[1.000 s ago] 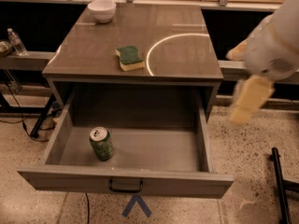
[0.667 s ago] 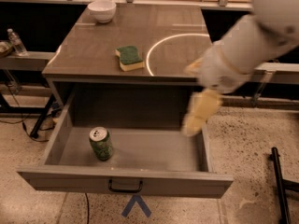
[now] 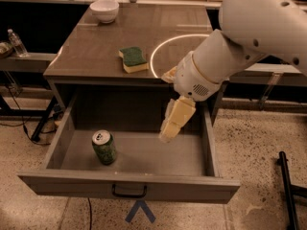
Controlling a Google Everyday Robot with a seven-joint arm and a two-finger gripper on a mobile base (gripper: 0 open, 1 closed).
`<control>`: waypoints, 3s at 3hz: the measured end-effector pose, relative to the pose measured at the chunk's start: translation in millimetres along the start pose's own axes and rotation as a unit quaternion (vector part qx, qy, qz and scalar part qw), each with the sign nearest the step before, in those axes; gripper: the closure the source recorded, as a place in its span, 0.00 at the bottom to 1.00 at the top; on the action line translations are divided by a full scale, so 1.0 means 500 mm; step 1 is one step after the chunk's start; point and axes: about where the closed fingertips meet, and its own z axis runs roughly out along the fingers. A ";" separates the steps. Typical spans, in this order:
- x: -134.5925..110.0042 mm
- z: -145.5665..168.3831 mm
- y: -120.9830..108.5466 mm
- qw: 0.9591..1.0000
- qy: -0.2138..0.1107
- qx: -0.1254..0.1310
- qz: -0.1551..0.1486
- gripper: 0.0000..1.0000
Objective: Pick green can from top drawer and place on counter
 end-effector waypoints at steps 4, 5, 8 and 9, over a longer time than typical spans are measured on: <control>0.040 0.322 -0.066 0.984 -0.155 0.000 0.093 0.00; 0.011 0.390 -0.059 0.973 -0.201 -0.014 0.109 0.00; -0.130 0.537 -0.014 0.946 -0.309 -0.034 0.089 0.34; -0.129 0.541 -0.005 0.944 -0.314 -0.021 0.101 0.65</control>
Offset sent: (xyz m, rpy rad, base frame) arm 0.0573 0.0443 -0.1205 0.2525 -0.0048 -0.1466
